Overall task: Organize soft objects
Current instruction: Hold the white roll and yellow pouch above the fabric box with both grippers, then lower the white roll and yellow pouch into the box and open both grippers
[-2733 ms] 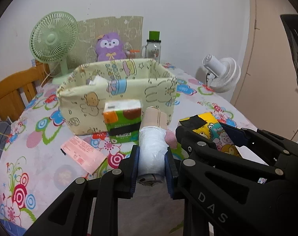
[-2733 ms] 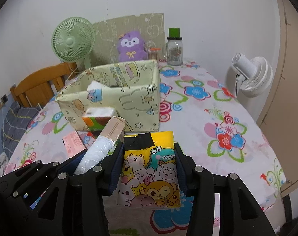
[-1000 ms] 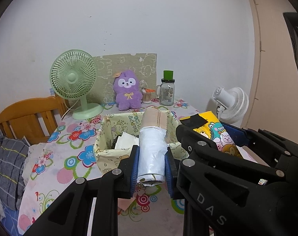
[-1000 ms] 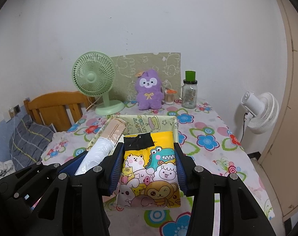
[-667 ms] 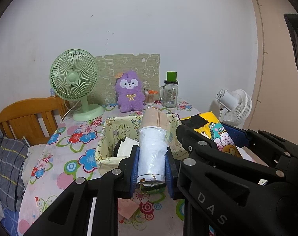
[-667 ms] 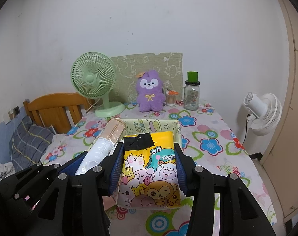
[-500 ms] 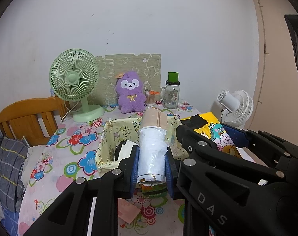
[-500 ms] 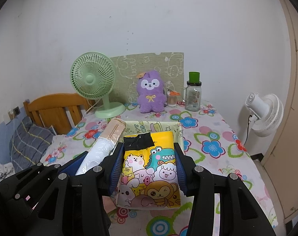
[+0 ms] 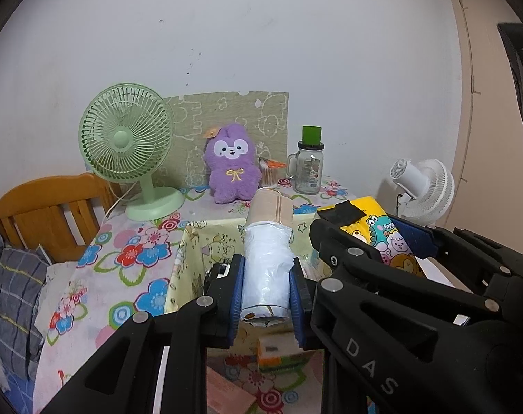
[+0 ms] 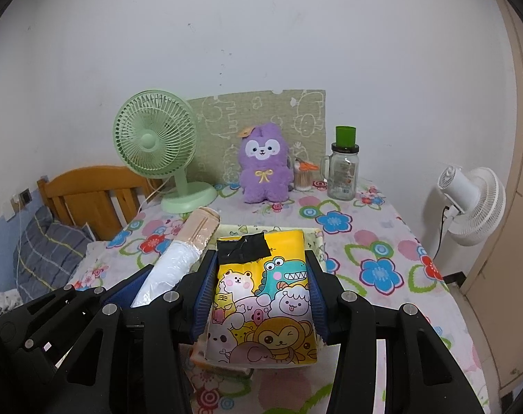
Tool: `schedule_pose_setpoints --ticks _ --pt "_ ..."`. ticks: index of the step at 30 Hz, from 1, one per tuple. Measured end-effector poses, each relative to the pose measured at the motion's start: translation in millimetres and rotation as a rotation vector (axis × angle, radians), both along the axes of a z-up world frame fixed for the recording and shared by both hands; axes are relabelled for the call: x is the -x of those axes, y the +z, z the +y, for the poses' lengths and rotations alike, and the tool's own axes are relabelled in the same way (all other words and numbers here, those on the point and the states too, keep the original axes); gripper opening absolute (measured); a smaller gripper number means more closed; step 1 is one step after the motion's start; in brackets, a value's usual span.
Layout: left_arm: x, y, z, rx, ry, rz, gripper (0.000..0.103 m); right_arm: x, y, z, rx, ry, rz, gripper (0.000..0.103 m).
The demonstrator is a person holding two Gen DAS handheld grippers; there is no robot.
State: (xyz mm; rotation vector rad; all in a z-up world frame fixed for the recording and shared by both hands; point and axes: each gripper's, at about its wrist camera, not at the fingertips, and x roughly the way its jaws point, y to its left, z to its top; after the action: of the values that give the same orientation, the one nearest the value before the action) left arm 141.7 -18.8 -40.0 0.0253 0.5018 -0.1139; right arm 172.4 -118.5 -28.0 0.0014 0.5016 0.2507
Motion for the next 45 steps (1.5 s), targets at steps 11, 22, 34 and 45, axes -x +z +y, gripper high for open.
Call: schedule_pose_setpoints --ticks 11,22,34,45 --pt "-31.6 -4.6 1.5 -0.002 -0.002 0.015 0.023 -29.7 -3.5 -0.1 -0.005 0.006 0.009 0.051" --pt "-57.8 -15.2 4.9 -0.001 -0.005 0.046 0.023 -57.5 -13.9 5.0 -0.009 0.012 0.026 0.051" --pt "-78.0 -32.1 8.6 0.027 -0.016 0.083 0.038 -79.3 -30.1 9.6 0.001 0.015 0.057 0.051" --pt "-88.2 -47.7 13.5 0.017 0.013 0.134 0.064 -93.3 -43.7 16.4 0.011 0.026 0.087 0.051"
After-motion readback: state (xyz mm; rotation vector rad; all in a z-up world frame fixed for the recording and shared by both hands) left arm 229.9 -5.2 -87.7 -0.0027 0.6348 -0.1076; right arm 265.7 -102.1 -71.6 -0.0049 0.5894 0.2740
